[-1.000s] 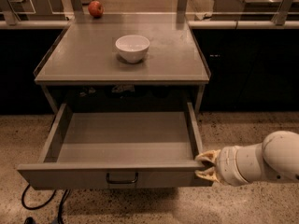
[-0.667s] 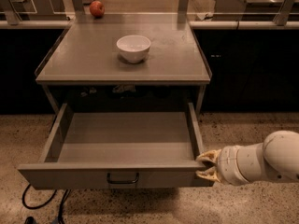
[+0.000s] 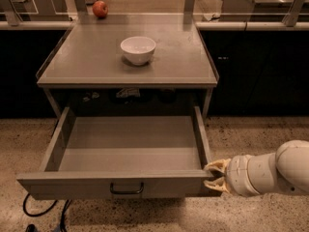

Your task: Open top drawer

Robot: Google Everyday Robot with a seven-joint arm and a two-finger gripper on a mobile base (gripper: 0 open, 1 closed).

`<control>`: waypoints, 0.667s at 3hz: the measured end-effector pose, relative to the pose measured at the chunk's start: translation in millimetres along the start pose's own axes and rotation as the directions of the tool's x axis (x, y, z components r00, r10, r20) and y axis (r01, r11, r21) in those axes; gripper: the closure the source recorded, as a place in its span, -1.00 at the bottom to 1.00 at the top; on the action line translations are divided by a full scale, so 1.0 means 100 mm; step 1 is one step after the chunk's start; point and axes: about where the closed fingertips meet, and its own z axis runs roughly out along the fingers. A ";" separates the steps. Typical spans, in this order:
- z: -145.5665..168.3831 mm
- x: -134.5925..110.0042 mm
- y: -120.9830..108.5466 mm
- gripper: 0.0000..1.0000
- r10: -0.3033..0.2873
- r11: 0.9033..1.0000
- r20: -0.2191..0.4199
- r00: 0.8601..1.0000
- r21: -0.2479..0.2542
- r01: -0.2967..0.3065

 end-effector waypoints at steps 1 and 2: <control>-0.02 0.03 0.10 1.00 -0.002 1.000 0.005 1.000 0.000 0.002; -0.04 0.01 0.10 1.00 -0.002 1.000 0.005 1.000 0.000 0.002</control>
Offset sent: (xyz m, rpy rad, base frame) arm -0.2581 -0.1009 -0.1068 0.0815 -0.0534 0.0711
